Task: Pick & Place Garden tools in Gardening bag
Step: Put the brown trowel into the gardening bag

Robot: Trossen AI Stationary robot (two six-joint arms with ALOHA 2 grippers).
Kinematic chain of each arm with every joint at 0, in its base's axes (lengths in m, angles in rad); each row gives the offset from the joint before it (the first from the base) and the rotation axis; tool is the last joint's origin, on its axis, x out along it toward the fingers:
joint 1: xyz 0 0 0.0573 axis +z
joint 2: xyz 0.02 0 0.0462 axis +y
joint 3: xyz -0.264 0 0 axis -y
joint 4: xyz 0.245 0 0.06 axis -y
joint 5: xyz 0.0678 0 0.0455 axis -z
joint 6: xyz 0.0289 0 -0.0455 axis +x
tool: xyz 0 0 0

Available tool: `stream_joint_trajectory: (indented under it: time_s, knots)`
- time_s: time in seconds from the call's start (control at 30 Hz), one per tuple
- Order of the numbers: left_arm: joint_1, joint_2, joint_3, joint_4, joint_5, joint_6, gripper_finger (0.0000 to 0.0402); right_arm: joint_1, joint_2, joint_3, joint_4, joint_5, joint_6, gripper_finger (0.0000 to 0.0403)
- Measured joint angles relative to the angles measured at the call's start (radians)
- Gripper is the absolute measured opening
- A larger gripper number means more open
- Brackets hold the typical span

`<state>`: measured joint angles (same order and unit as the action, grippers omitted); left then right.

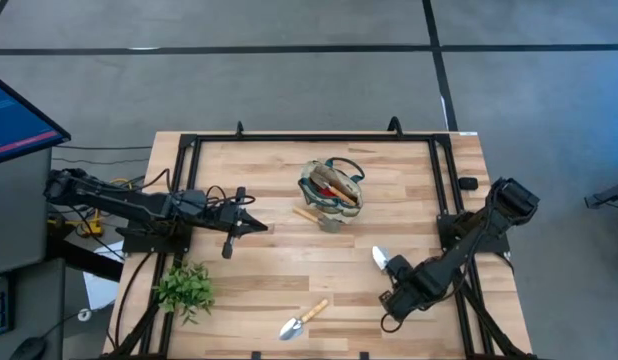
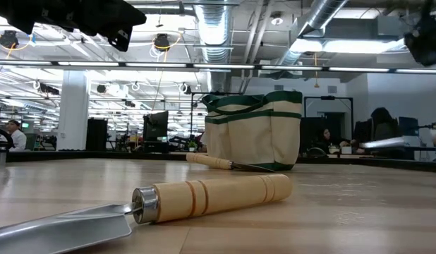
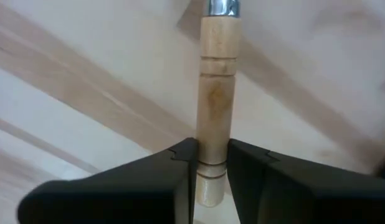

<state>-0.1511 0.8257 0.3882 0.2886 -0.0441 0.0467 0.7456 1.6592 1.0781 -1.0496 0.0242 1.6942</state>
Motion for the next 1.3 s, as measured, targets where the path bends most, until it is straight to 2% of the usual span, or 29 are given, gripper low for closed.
stream_joint_trajectory:
  time_s: [0.27, 0.57, 0.93, 1.07, 1.3]
  knots:
    - [0.000, 0.000, 0.000, 0.001, 0.000, 0.000, 0.0002, -0.076, -0.002, 0.145, -0.263, 0.046, -0.168, 0.0050]
    - [0.000, 0.000, 0.000, 0.001, 0.000, 0.000, 0.0002, -0.224, -0.002, 0.257, -0.431, 0.213, -0.488, 0.0050]
    - [0.000, 0.000, 0.000, -0.001, 0.000, 0.000, 0.0002, -0.407, -0.003, 0.316, -0.495, 0.418, -0.972, 0.0050]
    - [0.000, 0.000, 0.000, -0.002, 0.000, 0.000, 0.0002, -0.452, -0.003, 0.329, -0.495, 0.504, -1.127, 0.0050]
    - [0.000, 0.000, 0.000, -0.002, 0.000, -0.001, 0.0002, -0.501, -0.003, 0.342, -0.477, 0.583, -1.355, 0.0050]
